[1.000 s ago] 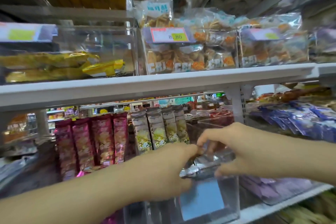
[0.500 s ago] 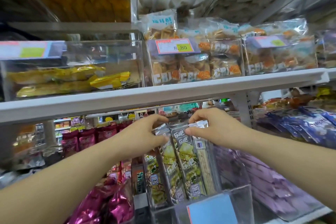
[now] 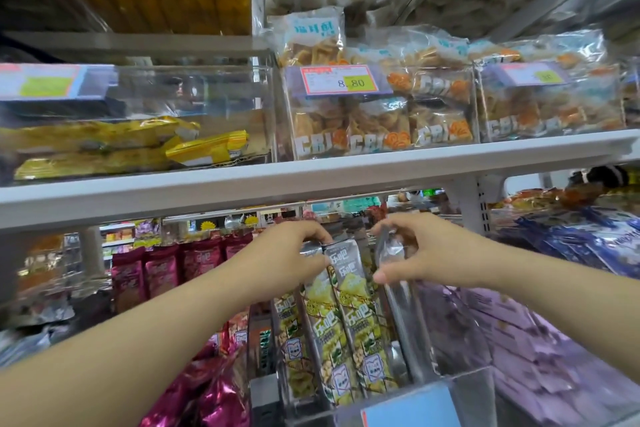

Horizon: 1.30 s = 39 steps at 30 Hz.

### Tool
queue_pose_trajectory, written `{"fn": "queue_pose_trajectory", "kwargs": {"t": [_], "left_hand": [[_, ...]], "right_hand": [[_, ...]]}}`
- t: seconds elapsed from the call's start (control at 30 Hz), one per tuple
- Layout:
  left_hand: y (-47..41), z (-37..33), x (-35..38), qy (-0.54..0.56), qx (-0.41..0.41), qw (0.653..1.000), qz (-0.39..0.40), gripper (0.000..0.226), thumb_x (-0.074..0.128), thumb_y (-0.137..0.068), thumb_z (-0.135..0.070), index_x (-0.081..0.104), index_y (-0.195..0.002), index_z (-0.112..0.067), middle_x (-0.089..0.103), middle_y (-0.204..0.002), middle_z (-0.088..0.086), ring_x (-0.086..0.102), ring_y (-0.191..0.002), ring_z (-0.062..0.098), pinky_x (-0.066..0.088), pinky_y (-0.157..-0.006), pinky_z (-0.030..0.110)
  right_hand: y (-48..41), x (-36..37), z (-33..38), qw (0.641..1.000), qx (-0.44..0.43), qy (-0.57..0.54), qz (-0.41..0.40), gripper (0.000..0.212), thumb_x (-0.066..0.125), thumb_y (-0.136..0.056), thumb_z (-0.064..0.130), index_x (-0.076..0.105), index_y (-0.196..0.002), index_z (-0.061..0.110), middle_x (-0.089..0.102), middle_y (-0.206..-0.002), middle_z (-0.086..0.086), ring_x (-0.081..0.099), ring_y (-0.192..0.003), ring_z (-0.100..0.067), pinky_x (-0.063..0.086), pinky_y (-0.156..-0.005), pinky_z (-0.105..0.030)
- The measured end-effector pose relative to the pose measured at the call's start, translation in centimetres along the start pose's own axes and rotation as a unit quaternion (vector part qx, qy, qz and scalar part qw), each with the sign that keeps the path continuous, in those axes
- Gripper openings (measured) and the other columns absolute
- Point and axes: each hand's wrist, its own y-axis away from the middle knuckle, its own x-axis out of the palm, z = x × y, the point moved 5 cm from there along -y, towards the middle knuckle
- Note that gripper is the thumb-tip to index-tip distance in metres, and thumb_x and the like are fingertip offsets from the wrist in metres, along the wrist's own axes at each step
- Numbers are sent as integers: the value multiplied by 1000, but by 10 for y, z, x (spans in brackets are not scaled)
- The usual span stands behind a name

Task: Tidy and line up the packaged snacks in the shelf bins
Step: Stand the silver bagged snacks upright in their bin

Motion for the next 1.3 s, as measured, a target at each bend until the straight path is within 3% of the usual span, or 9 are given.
{"fn": "queue_pose_trajectory", "kwargs": {"t": [0.1,0.27,0.43,0.63,0.73,0.87,1.07,1.17,1.3], "left_hand": [[0,4,3,-22,-11,1000,-16,21,55,-94,-31,51,-114,-27,59,-97,-11,47,-37,-5,32,-39,9],[2,11,4,-72,-19,997,-21,36,61,-88,-42,51,-119,-27,51,-134,-6,59,-86,10,43,-70,24],[1,14,6,-69,-19,997,-22,38,61,-88,-43,50,-121,-26,50,-137,-4,55,-110,12,42,-82,23],[2,16,7,-61,-19,998,-27,32,61,-88,-44,48,-114,-30,56,-126,-4,59,-93,11,45,-78,25],[-1,19,8,-58,-18,998,-27,37,62,-88,-44,49,-118,-27,61,-117,-4,61,-100,12,47,-84,26],[-4,20,9,-61,-8,998,-34,42,61,-88,-44,50,-123,-26,58,-126,-4,56,-109,11,42,-85,22],[-14,7,11,-75,22,996,-33,41,60,-88,-45,50,-123,-26,57,-124,-5,55,-93,7,35,-74,19],[-21,0,13,-88,34,995,-36,41,61,-89,-42,51,-124,-23,56,-127,-5,51,-86,7,33,-67,16],[-35,-14,18,-98,50,993,-40,41,64,-87,-39,52,-122,-21,59,-124,-1,55,-94,12,35,-70,20]], "right_hand": [[-6,-2,-12,995,23,-5,-94,62,77,-72,41,44,-123,28,41,-86,20,46,-72,3,32,-55,-9],[-19,8,-18,997,50,-45,-30,52,69,-81,13,44,-126,21,44,-72,11,43,-33,3,30,-38,-9],[-39,7,-20,995,65,33,-67,42,69,-81,19,54,-120,12,56,-72,4,53,-52,-6,38,-44,-17],[-73,21,-33,982,70,138,-111,62,74,-79,37,51,-129,10,65,-111,-11,62,-95,-25,52,-84,-34],[-81,32,-36,983,66,155,-75,70,72,-81,33,39,-140,12,61,-119,-12,60,-99,-25,51,-85,-31],[-73,28,-27,990,35,133,-24,72,64,-88,23,25,-148,20,65,-112,-12,57,-68,-12,48,-65,-26],[-40,18,-11,996,-45,-77,21,45,63,-87,17,49,-128,30,64,-114,4,65,-94,-8,50,-90,-25],[-29,30,-17,971,-21,-196,136,69,71,-80,11,33,-136,25,64,-102,5,65,-90,-8,53,-83,-25],[-38,29,-38,988,-11,-141,69,98,83,-56,45,31,-138,28,59,-109,0,66,-91,-15,51,-87,-34]]}}
